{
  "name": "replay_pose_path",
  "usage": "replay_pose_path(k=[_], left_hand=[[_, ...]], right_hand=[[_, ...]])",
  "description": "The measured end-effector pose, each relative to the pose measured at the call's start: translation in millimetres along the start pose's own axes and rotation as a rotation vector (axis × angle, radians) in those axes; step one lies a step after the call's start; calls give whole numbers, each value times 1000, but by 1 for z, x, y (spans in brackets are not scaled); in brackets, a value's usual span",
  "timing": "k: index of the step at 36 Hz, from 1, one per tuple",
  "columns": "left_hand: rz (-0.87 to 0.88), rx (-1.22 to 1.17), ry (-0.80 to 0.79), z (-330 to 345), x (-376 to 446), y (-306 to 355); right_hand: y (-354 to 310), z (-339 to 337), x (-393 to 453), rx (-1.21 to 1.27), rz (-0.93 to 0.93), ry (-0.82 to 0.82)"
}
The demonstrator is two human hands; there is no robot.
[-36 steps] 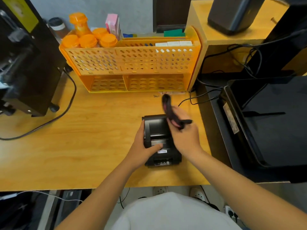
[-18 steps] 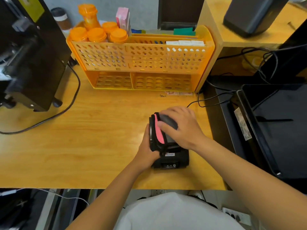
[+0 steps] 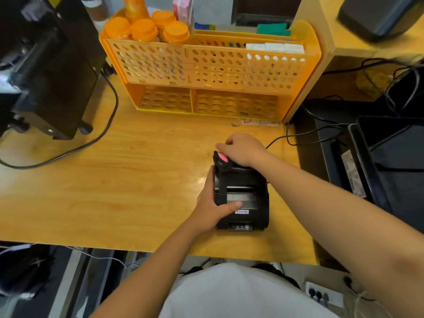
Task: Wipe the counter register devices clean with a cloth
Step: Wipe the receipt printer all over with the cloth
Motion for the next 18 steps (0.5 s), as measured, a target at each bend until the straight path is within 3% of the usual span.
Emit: replay_pose_path(k=[7, 12, 15, 18], left_hand=[[-15, 16, -5, 0, -1, -2], [-9, 32, -5, 0, -1, 1], [-8, 19, 4, 0, -1, 4], [20, -7, 15, 1, 2, 7]], right_hand=[[11, -8, 3, 271, -29, 124], [37, 0, -23, 216, 55, 332], [46, 9, -49, 267, -2, 383], [46, 22, -74, 170, -46, 428]])
Point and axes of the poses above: each hand's wrist, its own x-axis towards the middle knuckle, its own z-axis out of the palm, y = z × x, the point moved 5 cm from there along x, towards the middle knuckle, and after that the axes turned 15 degrees about z, right-handed, at the moved point
